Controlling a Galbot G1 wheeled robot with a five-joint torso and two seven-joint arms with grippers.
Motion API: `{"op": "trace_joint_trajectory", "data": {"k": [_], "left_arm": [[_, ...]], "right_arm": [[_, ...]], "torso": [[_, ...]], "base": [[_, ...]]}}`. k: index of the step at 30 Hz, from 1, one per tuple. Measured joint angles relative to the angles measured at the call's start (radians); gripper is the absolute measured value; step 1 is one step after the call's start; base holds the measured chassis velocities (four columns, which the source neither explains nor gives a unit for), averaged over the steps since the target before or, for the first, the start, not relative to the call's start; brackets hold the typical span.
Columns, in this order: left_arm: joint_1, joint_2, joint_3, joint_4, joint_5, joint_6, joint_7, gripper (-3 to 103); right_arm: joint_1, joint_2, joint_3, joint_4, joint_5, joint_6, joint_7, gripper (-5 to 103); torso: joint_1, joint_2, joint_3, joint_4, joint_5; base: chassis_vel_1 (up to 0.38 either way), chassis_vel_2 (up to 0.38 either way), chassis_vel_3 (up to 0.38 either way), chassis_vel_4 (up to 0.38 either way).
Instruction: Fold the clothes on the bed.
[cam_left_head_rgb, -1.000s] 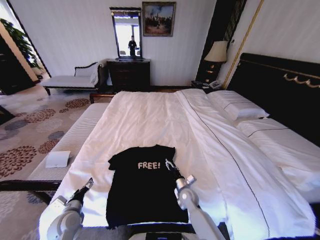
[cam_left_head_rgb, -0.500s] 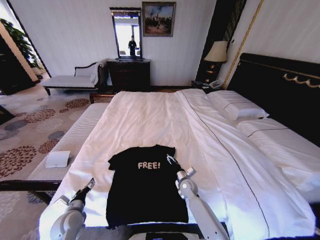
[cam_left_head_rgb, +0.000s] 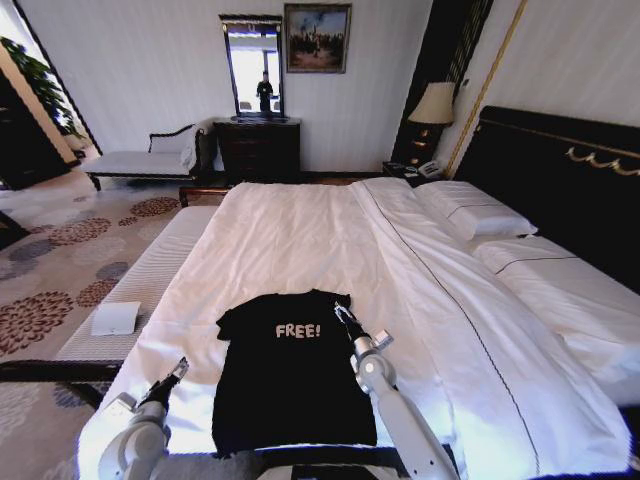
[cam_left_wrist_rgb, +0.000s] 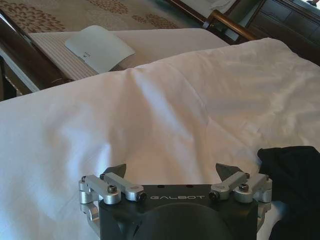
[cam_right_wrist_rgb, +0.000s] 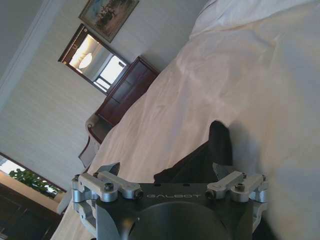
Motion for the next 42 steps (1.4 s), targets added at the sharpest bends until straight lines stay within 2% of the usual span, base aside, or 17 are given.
{"op": "trace_joint_trajectory", "data": {"k": [3, 6, 11, 20, 21, 25, 28, 32, 34, 38, 39, 40, 42], "left_arm": [[0.001, 0.000, 0.000, -0.003, -0.009, 0.001, -0.001, 100], [0.002, 0.001, -0.004, -0.022, -0.055, 0.016, -0.009, 100], [-0.002, 0.005, -0.007, -0.025, -0.057, 0.015, -0.006, 100], [-0.003, 0.002, -0.006, -0.031, -0.068, -0.046, 0.044, 100], [-0.006, 0.001, -0.005, -0.035, -0.075, -0.056, 0.053, 100], [-0.010, -0.003, -0.002, -0.044, -0.085, -0.075, 0.070, 100], [-0.014, -0.005, -0.001, -0.047, -0.088, -0.079, 0.073, 100], [-0.015, -0.005, -0.001, -0.048, -0.089, -0.080, 0.073, 100], [-0.015, -0.006, -0.001, -0.048, -0.090, -0.080, 0.073, 100], [-0.014, -0.007, 0.000, -0.047, -0.091, -0.081, 0.073, 100], [-0.014, -0.007, 0.000, -0.047, -0.091, -0.081, 0.073, 100], [-0.014, -0.008, 0.000, -0.048, -0.091, -0.081, 0.073, 100], [-0.014, -0.009, 0.001, -0.048, -0.091, -0.081, 0.072, 100]], "right_arm": [[0.004, 0.006, -0.005, -0.012, -0.001, 0.000, -0.003, 100], [0.011, 0.016, -0.008, -0.034, -0.010, 0.000, -0.005, 100], [0.023, 0.021, -0.009, -0.055, -0.019, 0.000, -0.002, 100], [0.030, 0.020, -0.003, -0.074, -0.029, 0.004, 0.002, 100], [0.030, 0.019, -0.002, -0.076, -0.031, 0.004, 0.002, 103], [0.031, 0.017, -0.001, -0.084, -0.036, 0.005, 0.003, 98], [0.031, 0.016, -0.001, -0.088, -0.037, 0.004, 0.004, 93], [0.029, 0.017, -0.001, -0.091, -0.038, 0.000, 0.011, 72], [0.027, 0.017, -0.001, -0.091, -0.038, -0.001, 0.012, 72], [0.017, 0.016, -0.002, -0.089, -0.045, -0.010, 0.021, 50], [0.017, 0.016, -0.002, -0.089, -0.045, -0.010, 0.021, 50], [0.014, 0.016, -0.003, -0.088, -0.048, -0.012, 0.022, 44], [0.010, 0.017, -0.003, -0.087, -0.053, -0.014, 0.025, 41]], "torso": [[0.000, 0.000, 0.000, 0.0001, 0.0000], [0.000, 0.000, 0.000, 0.0000, 0.0000], [0.000, 0.000, 0.000, 0.0000, 0.0000], [0.000, 0.000, 0.000, 0.0000, 0.0000], [0.000, 0.000, 0.000, 0.0000, 0.0000], [0.000, 0.000, 0.000, 0.0000, 0.0000], [0.000, 0.000, 0.000, 0.0000, 0.0000], [0.000, 0.000, 0.000, 0.0000, 0.0000], [0.000, 0.000, 0.000, 0.0000, 0.0000], [0.000, 0.000, 0.000, 0.0000, 0.0000], [0.000, 0.000, 0.000, 0.0000, 0.0000], [0.000, 0.000, 0.000, 0.0000, 0.0000], [0.000, 0.000, 0.000, 0.0000, 0.0000]], "base": [[0.000, 0.000, 0.000, 0.000], [0.000, 0.000, 0.000, 0.000], [0.000, 0.000, 0.000, 0.000], [0.000, 0.000, 0.000, 0.000], [0.000, 0.000, 0.000, 0.000], [0.000, 0.000, 0.000, 0.000], [0.000, 0.000, 0.000, 0.000], [0.000, 0.000, 0.000, 0.000], [0.000, 0.000, 0.000, 0.000], [0.000, 0.000, 0.000, 0.000], [0.000, 0.000, 0.000, 0.000], [0.000, 0.000, 0.000, 0.000], [0.000, 0.000, 0.000, 0.000]]}}
